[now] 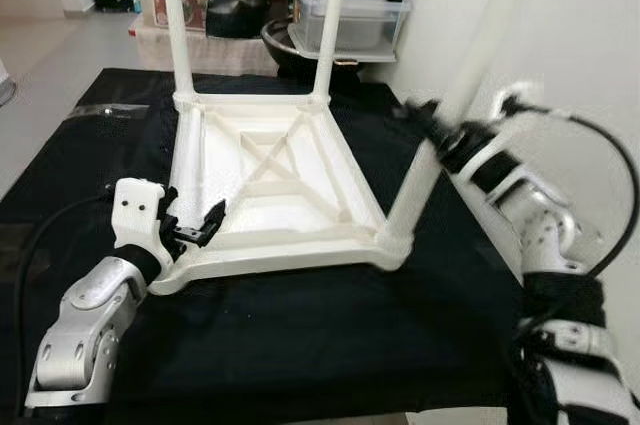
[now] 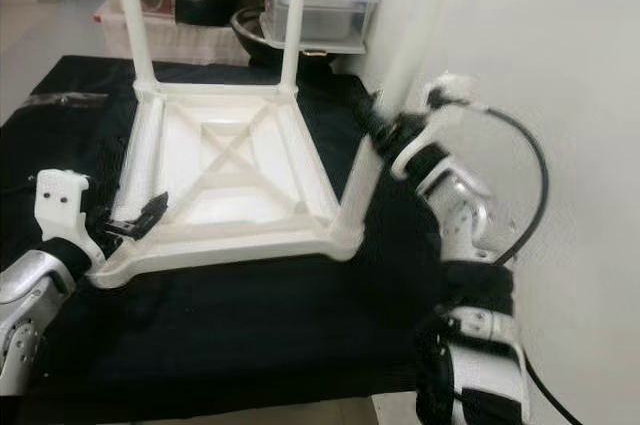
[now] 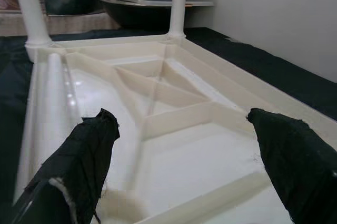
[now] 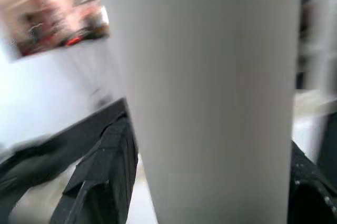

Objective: Building children table

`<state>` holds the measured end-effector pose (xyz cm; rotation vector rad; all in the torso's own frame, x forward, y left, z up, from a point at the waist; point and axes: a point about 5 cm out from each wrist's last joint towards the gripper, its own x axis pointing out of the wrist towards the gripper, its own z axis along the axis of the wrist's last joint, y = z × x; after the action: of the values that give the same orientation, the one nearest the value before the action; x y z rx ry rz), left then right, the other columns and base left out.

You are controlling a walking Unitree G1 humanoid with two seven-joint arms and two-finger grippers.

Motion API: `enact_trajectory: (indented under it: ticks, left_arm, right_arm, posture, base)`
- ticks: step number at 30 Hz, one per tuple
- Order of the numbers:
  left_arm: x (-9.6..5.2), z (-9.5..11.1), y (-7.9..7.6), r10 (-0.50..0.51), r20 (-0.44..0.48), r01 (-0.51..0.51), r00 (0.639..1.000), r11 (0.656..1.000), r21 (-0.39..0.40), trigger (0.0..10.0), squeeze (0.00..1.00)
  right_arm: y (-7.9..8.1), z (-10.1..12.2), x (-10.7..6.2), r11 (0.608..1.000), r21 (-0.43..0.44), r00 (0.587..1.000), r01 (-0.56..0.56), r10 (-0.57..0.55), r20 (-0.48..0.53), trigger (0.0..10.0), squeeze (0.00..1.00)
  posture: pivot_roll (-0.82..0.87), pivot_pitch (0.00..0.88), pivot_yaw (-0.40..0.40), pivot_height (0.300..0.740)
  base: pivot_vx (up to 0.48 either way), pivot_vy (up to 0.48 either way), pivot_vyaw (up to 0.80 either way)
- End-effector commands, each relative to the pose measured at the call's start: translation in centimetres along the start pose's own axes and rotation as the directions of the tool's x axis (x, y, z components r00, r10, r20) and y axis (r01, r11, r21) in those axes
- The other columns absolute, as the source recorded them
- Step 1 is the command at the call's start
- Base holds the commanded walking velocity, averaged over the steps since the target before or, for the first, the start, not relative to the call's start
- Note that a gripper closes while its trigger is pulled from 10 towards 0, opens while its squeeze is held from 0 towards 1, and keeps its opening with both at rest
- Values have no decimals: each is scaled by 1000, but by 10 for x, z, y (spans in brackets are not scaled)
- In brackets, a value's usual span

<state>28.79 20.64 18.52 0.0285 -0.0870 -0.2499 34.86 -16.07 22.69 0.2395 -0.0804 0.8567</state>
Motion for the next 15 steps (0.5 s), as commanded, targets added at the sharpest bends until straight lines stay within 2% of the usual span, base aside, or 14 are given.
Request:
enact_trajectory:
  ticks: [1,2,4,5,6,8,9,11,12,13,14,15]
  left_arm:
    - [0,-2,-2,-9,-3,9,1000,1000,-9,10000,0]
    - [-1,-1,-2,-11,-3,11,1000,1000,-9,10000,0]
    - [-1,-1,-1,-13,-3,13,1000,1000,-8,10000,0]
    - [-2,-1,-1,-12,-4,12,1000,1000,-7,10000,0]
    - [-2,-1,0,-13,-5,13,1000,1000,-6,10000,0]
    - [-2,-1,1,-13,-6,13,1000,1000,-6,10000,0]
    - [-1,-1,0,-16,-5,16,1000,1000,-8,10000,0]
    - [0,-1,-1,-21,-5,21,1000,1000,-9,10000,0]
    - [0,-2,-2,-24,-4,24,1000,1000,-10,10000,0]
    - [1,-2,-3,-26,-4,26,1000,1000,-10,10000,0]
    - [1,-2,-3,-26,-4,26,1000,1000,-10,10000,0]
    - [1,-2,-3,-27,-4,27,1000,1000,-11,10000,0]
  right_arm:
    - [22,-18,14,982,-55,979,-182,176,-99,10000,0]
    - [28,-24,14,970,-70,966,-235,225,-126,10000,0]
    - [31,-28,14,960,-77,956,-270,258,-141,10000,0]
    - [38,-29,12,941,-67,937,-330,319,-142,8745,0]
    - [42,-29,11,934,-67,931,-350,339,-138,4392,0]
    - [44,-28,11,930,-69,927,-361,350,-132,4392,0]
    - [38,-29,13,958,-94,958,-272,261,-119,0,0]
    - [30,-29,15,978,-121,982,-171,159,-103,0,0]
    - [13,-32,17,988,-149,992,51,-67,-104,0,0]
    - [1,-34,16,966,-169,971,196,-215,-105,0,0]
    - [1,-34,16,966,-169,971,196,-215,-105,0,0]
    - [-6,-35,15,940,-184,945,289,-311,-105,0,0]
  posture:
    - [125,0,-152,740]
    - [129,0,-152,740]
    - [129,0,-152,740]
    - [131,0,-152,740]
    - [127,0,-150,740]
    - [127,0,-150,740]
    - [114,0,-141,740]
    - [114,0,-141,740]
    - [105,0,-135,740]
    - [105,0,-135,740]
    - [105,0,-135,740]
    - [105,0,-135,740]
  base:
    - [0,0,0]
    - [0,0,0]
    - [0,0,0]
    - [0,0,0]
    - [0,0,0]
    - [0,0,0]
    - [0,0,0]
    - [0,0,0]
    - [0,0,0]
    - [0,0,0]
    - [0,0,0]
    - [0,0,0]
